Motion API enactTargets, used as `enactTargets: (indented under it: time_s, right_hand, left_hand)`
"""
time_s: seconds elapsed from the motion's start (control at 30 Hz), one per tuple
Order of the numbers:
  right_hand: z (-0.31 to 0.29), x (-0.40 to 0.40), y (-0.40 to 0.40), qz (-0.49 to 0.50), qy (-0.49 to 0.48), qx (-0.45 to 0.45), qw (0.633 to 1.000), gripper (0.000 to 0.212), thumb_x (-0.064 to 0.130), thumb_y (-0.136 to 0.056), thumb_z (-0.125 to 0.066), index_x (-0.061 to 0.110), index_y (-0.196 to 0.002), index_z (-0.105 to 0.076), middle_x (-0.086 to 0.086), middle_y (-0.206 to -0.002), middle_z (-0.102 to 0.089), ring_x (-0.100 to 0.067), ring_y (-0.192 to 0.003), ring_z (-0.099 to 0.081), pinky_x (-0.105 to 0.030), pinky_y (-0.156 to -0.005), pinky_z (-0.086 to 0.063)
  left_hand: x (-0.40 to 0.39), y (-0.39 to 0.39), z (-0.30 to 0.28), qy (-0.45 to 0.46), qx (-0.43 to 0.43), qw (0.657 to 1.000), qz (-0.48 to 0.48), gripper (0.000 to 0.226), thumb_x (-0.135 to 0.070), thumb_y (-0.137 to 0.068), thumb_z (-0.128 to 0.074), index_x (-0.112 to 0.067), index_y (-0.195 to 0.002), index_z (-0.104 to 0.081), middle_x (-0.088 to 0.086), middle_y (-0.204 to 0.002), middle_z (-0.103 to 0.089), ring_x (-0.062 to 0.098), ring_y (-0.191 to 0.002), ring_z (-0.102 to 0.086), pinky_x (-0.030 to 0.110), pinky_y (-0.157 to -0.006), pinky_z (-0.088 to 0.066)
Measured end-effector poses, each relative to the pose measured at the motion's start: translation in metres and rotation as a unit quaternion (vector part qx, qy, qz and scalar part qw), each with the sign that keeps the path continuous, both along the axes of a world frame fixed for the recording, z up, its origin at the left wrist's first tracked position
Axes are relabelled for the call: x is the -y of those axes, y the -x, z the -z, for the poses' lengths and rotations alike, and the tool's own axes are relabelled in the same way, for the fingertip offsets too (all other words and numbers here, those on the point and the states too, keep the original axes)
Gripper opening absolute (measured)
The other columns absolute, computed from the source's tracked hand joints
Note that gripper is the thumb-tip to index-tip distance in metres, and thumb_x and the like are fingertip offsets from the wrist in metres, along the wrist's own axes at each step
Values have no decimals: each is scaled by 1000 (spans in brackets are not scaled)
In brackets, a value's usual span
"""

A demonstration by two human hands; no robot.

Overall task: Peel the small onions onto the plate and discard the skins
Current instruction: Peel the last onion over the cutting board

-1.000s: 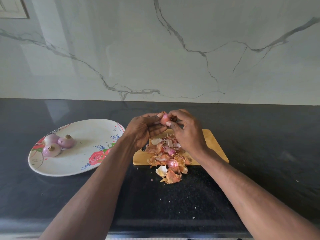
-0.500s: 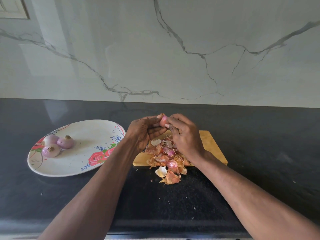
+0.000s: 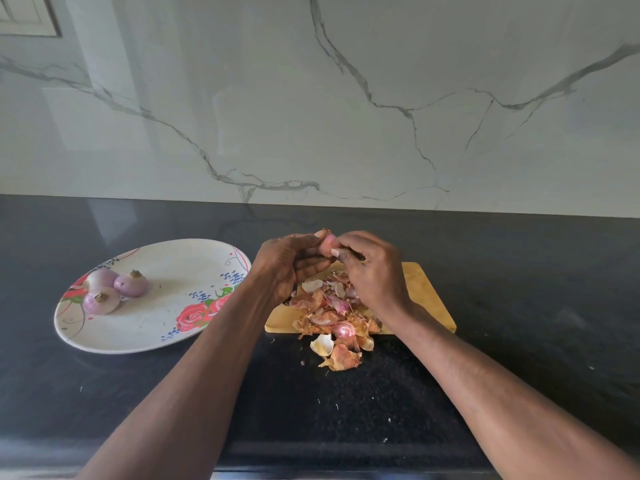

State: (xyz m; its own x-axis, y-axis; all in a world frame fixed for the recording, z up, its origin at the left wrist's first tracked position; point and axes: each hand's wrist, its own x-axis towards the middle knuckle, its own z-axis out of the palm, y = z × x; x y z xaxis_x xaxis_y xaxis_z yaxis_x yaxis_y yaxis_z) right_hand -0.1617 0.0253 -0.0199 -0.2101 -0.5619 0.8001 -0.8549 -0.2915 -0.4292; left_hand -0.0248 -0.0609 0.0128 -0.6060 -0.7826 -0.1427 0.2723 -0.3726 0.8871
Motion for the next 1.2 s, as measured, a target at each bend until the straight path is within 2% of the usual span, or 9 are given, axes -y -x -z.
enactTargets:
  time_s: [0.07, 0.17, 0.23, 0.3, 0.53, 0.7, 0.9, 1.07, 1.2]
  right_hand:
    - [-1, 0, -1, -3, -9, 8, 1000, 16, 2, -87, -73, 6, -103, -76, -4, -99, -73, -13, -90, -67, -23, -77, -57]
    - [-6, -4, -3, -6, -24, 33, 999, 20, 7, -89, -72, 13, -108, -74, 3, -104, -72, -3, -92, -65, -12, -78, -53]
    - [-8, -5, -4, -17, -21, 32, 999, 25, 3, -88, -71, 14, -110, -75, 7, -105, -69, 5, -93, -61, -5, -79, -49]
    - [-7, -4, -4, -17, -24, 30, 999, 24, -1, -87, -72, 14, -105, -77, 6, -102, -67, 9, -90, -59, -3, -77, -47]
    - [-8, -2, -2, -24, -49, 46, 997, 15, 0, -85, -74, 13, -92, -77, 4, -95, -66, -5, -91, -62, -13, -76, -51]
    - [-9, -3, -6, -28, -64, 36, 997, 19, -2, -88, -70, 17, -84, -68, 16, -92, -59, 8, -90, -58, -6, -75, -45]
    - [-8, -1, -4, -26, -74, 37, 996, 9, 0, -93, -65, 9, -89, -65, 5, -97, -65, -3, -92, -63, -15, -79, -52]
    - [-10, -3, -6, -26, -74, 29, 997, 10, -3, -93, -63, 7, -90, -64, 9, -94, -61, 9, -92, -58, -7, -76, -45]
    - [-8, -1, -4, -27, -78, 24, 996, 6, 0, -94, -63, 6, -96, -65, -3, -98, -65, -11, -93, -61, -20, -74, -50]
  left_hand:
    - [0, -1, 0, 4, 4, 1000, 0, 15, -4, -91, -69, 6, -102, -69, 23, -88, -74, 28, -70, -74, 27, -56, -61]
    - [2, -3, -1, 14, 11, 1000, -4, 18, -4, -89, -70, 6, -104, -68, 23, -89, -74, 28, -69, -74, 28, -57, -61]
    - [4, -3, -1, 22, 15, 1000, -4, 19, -4, -89, -71, 7, -105, -68, 23, -89, -74, 28, -70, -73, 28, -58, -61]
    - [5, -3, -1, 30, 23, 999, -3, 18, -4, -89, -71, 7, -103, -69, 22, -88, -73, 27, -69, -73, 28, -58, -61]
    - [7, -3, 1, 51, 60, 997, -5, 21, -11, -84, -79, 4, -97, -72, 20, -88, -74, 26, -71, -71, 29, -60, -61]
    - [6, -4, 0, 55, 64, 996, 10, 22, -16, -83, -80, 1, -94, -71, 18, -84, -73, 24, -68, -69, 28, -58, -60]
    - [6, -6, -2, 54, 72, 995, 41, 19, -13, -85, -75, 0, -97, -70, 15, -84, -72, 22, -71, -68, 25, -58, -59]
    - [7, -6, -1, 47, 69, 996, 38, 19, -13, -88, -72, 2, -100, -70, 16, -86, -73, 23, -71, -68, 25, -57, -58]
    - [9, -5, 0, 30, 60, 997, 25, 24, -13, -90, -71, 3, -107, -69, 18, -89, -73, 22, -71, -69, 24, -56, -58]
